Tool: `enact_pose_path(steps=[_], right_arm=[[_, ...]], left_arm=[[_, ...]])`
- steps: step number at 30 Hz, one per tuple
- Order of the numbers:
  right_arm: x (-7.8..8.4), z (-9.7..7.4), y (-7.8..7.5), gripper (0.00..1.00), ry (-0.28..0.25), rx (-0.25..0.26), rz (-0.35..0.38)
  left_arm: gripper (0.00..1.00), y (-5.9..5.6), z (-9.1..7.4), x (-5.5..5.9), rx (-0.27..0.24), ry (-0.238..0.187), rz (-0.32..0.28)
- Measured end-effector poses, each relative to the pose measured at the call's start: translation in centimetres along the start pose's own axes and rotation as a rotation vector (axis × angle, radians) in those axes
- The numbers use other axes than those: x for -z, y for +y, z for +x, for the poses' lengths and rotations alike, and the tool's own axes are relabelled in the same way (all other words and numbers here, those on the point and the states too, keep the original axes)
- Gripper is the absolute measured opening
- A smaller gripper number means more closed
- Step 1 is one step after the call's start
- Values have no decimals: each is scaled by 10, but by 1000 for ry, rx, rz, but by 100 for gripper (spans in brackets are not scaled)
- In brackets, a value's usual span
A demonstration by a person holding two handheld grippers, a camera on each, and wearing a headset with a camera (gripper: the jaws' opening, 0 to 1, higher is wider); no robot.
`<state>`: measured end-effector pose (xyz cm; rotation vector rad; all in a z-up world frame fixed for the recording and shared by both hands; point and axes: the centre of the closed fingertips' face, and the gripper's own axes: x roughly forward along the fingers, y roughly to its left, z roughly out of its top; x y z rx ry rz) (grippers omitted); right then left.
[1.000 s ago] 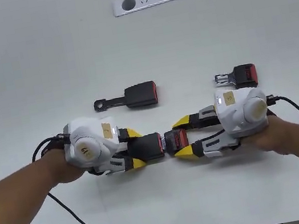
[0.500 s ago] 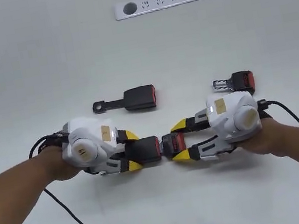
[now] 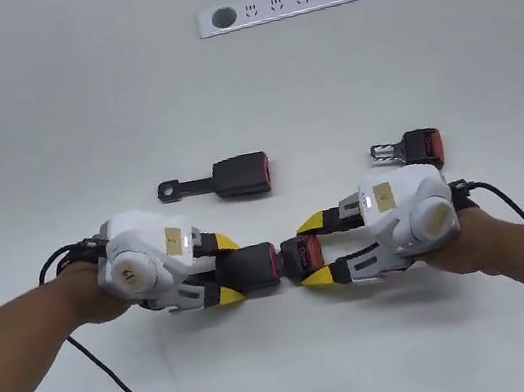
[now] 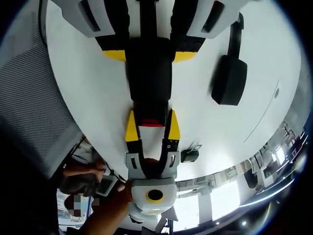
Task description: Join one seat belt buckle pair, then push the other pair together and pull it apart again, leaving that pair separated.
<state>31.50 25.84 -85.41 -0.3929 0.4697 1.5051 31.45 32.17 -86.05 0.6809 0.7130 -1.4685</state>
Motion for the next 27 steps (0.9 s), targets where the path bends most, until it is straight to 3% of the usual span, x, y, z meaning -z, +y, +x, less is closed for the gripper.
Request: enact_pose_path(steps=[15, 17, 27], right_arm=[[2, -3, 0, 33, 9, 13, -12], [4, -3, 0, 33, -10, 12, 25], [4, -5, 2, 33, -12, 13, 25]], left_arm=[[31, 0, 1, 0, 8, -20, 9], [31, 0, 1, -1, 11, -18, 12], [31, -1, 2, -2, 18, -14, 17]])
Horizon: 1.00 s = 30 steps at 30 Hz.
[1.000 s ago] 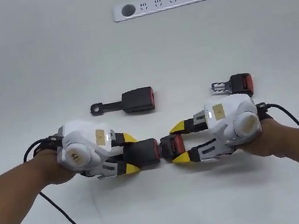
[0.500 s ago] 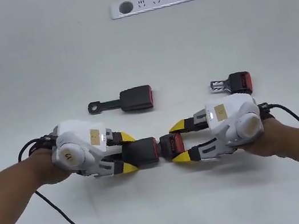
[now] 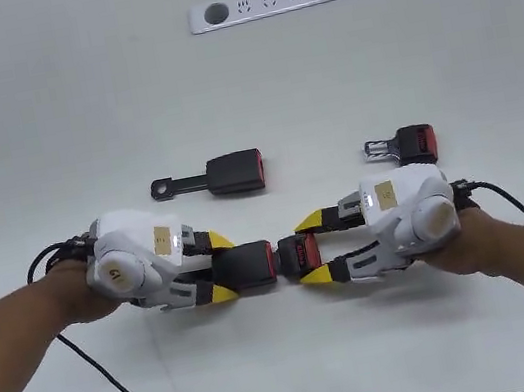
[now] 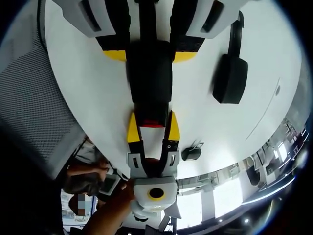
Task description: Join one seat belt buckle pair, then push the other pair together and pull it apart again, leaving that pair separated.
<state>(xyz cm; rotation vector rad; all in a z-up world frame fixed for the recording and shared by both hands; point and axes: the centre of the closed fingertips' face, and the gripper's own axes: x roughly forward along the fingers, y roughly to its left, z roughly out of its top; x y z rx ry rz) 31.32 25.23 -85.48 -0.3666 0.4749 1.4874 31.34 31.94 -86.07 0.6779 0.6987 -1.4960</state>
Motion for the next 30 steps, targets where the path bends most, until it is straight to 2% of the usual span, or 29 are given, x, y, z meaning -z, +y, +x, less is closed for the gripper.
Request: enact_pose_path(steps=[5, 6, 7, 8, 10, 11, 13, 14, 15, 16, 18, 19, 20, 21, 22, 23, 24, 26, 30], right_arm=[[0, 0, 0, 33, -8, -2, 21], [0, 0, 1, 33, -14, -3, 49], [0, 0, 0, 34, -15, 1, 41], [-1, 1, 1, 34, -13, 6, 30], [0, 2, 3, 36, -3, -1, 66], [-2, 2, 2, 36, -4, 3, 56], [-1, 3, 2, 37, 20, 8, 29], [2, 4, 1, 37, 54, 18, 25], [4, 5, 2, 39, 75, 21, 21], [0, 5, 3, 44, 61, 19, 9], [-15, 5, 4, 61, -9, 28, 78], [-21, 3, 0, 67, -35, 53, 76], [-22, 1, -4, 72, -29, 75, 65], [-23, 0, -6, 79, -23, 90, 73], [-26, -3, -7, 83, -35, 100, 77], [-27, -6, -8, 84, -36, 111, 75], [-27, -8, -9, 84, -35, 115, 77], [-22, -13, -11, 85, -21, 131, 85], [-19, -26, -17, 86, -21, 154, 124]], left_arm=[[31, 0, 0, 0, 3, -2, -3], [31, 0, 0, -1, 2, -6, -20], [32, -1, 0, -1, 6, -10, -29], [32, -1, 0, -2, 9, -2, -21], [32, -1, 0, -3, 18, 9, -28], [33, -1, 0, -3, 20, 21, 8], [33, -1, 0, -2, 21, 26, 5], [34, 0, 0, -2, 18, 31, 10], [34, 0, 1, -2, 15, 37, 13], [34, 0, 1, -3, 10, 46, 8], [36, 3, 0, -1, -31, 82, -17], [39, 5, -2, 0, -54, 99, -56], [48, 6, -3, -4, -63, 73, -74], [56, 8, -7, -17, -77, -1, -105], [63, 11, -11, -22, -95, -37, -125], [68, 14, -17, -25, -119, -49, -150], [69, 15, -20, -26, -125, -54, -159], [71, 19, -27, -29, -147, -68, -143], [80, 25, -35, -28, -177, -45, -131]])
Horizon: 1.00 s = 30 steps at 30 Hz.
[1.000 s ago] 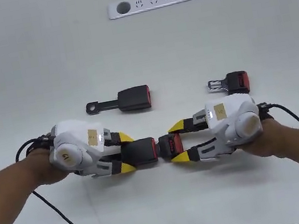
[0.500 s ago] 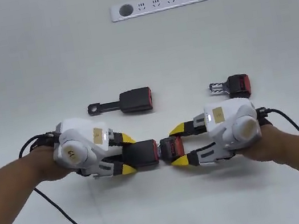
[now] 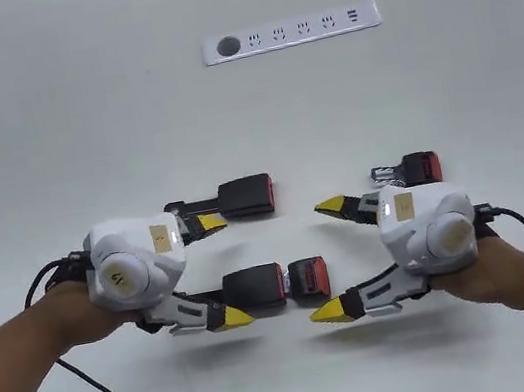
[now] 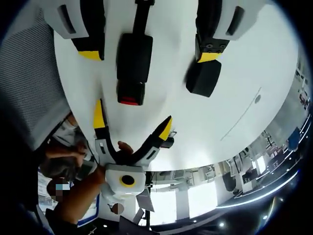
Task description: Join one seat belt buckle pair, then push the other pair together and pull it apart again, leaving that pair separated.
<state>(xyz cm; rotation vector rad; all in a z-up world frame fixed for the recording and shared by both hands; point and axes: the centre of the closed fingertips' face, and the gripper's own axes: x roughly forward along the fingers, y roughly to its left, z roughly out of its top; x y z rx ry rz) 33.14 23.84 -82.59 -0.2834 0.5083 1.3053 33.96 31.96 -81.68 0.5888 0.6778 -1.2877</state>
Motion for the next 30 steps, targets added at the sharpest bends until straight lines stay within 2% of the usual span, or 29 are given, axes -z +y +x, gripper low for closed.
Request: enact_pose_path(steps=[5, 7, 11, 15, 17, 19, 24, 27, 30], right_arm=[[-11, -25, -19, 89, -39, 44, 9], [-9, -38, -33, 89, -26, 76, 12], [-5, -64, -65, 88, -42, 141, 37], [11, -85, -91, 85, 8, 179, 46], [17, -91, -98, 80, 28, 173, 56], [26, -98, -108, 80, 61, 178, 43], [42, -107, -122, 76, 88, 160, 93], [59, -107, -123, 77, 133, 139, 93], [66, -107, -122, 76, 151, 122, 92]], left_arm=[[78, 11, -13, -13, -22, -34, 12], [78, 18, -15, -16, -30, -39, 11], [77, 37, -15, -19, -53, -38, 13], [75, 57, -11, -22, -62, -34, 8], [74, 63, -9, -20, -64, -26, 1], [73, 66, -4, -21, -44, -38, -9], [70, 79, 8, -20, -33, -35, -7], [67, 83, 19, -14, -18, -19, -11], [67, 88, 26, -11, -12, -8, 22]])
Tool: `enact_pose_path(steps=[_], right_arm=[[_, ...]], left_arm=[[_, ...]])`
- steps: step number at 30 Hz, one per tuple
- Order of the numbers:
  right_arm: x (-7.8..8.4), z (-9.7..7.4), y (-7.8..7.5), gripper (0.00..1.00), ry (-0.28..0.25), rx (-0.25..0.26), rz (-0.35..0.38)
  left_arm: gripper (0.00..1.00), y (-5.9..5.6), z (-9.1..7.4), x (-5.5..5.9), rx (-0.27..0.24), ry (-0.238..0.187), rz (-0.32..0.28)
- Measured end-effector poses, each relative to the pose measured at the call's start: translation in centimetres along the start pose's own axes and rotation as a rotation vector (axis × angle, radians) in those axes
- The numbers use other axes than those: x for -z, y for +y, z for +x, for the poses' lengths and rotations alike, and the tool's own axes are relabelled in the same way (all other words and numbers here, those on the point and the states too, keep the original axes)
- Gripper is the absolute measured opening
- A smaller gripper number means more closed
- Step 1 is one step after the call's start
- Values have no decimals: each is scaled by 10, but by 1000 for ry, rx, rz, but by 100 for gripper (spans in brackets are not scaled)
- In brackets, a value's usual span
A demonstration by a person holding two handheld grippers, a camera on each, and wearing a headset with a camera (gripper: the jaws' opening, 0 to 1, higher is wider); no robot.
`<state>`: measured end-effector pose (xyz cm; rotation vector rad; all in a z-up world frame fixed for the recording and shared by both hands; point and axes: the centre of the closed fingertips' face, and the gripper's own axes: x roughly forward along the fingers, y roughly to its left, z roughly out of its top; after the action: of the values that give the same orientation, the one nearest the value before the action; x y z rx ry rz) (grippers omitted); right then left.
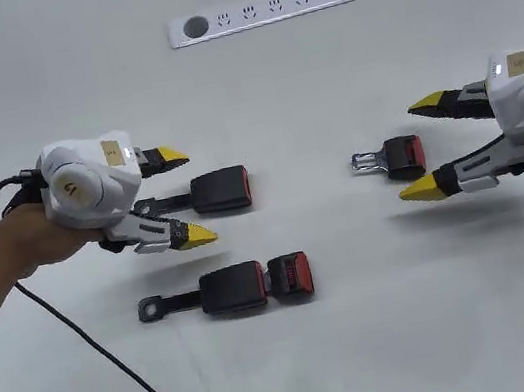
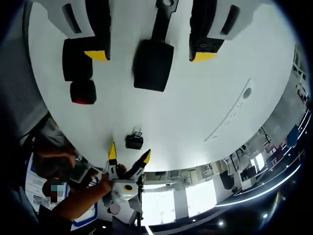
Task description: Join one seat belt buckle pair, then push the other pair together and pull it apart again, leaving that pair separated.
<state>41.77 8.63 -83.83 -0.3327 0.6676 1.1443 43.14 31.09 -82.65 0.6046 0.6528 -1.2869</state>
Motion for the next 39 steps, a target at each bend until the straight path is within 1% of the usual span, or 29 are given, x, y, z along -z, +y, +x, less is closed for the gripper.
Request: enact_pose_path(steps=[2, 4, 6, 7, 10, 12, 14, 15, 16, 18, 19, 20, 21, 22, 23, 25, 27, 32, 35, 38, 39], right_arm=[[2, 1, 1, 75, 1, -18, -1], [6, 1, 0, 72, 17, -22, -9], [7, 1, -1, 70, 14, -31, -1], [7, 2, -2, 70, 19, -31, -4], [8, 4, -2, 67, 26, -44, -13], [9, 6, -2, 63, 32, -56, -25], [12, 9, -1, 61, 51, -64, -38], [16, 9, -1, 59, 80, -65, -47], [14, 9, -3, 56, 83, -53, -89], [14, 10, 0, 52, 80, -66, -80], [14, 11, 1, 51, 76, -69, -90], [14, 12, 2, 50, 76, -70, -95], [14, 12, 1, 49, 81, -68, -121], [14, 12, 0, 47, 83, -68, -124], [13, 12, -1, 43, 78, -68, -118], [14, 13, -5, 38, 81, -58, -123], [13, 13, -5, 37, 75, -67, -128], [11, 14, -7, 37, 54, -87, -146], [11, 14, -8, 36, 30, -95, -145], [10, 14, -8, 36, 1, -107, -132], [9, 14, -8, 36, -17, -113, -118]], left_arm=[[67, 5, 4, 1, -1, 0, -3], [65, 10, 8, 2, 5, -4, 0], [63, 9, 14, 6, 25, 10, 21], [62, 9, 15, 6, 27, 6, 27], [62, 10, 20, 8, 39, 8, 14], [57, 6, 24, 13, 70, 39, 36], [52, 5, 27, 16, 75, 44, 41], [52, 7, 26, 17, 70, 53, 52], [52, 6, 27, 15, 69, 39, 46], [49, 3, 27, 15, 91, 34, 49], [46, 1, 27, 15, 109, 31, 35], [45, -1, 27, 16, 119, 32, 28], [44, 2, 27, 15, 104, 25, 28], [42, 3, 27, 15, 99, 23, 27], [40, 5, 27, 16, 94, 23, 28], [37, 8, 30, 14, 87, 8, 21], [36, 6, 30, 14, 99, 11, 30], [35, 6, 28, 13, 98, 15, 50], [35, 6, 28, 12, 102, 22, 59], [35, 5, 28, 12, 107, 27, 65], [35, 5, 28, 12, 109, 30, 69]])
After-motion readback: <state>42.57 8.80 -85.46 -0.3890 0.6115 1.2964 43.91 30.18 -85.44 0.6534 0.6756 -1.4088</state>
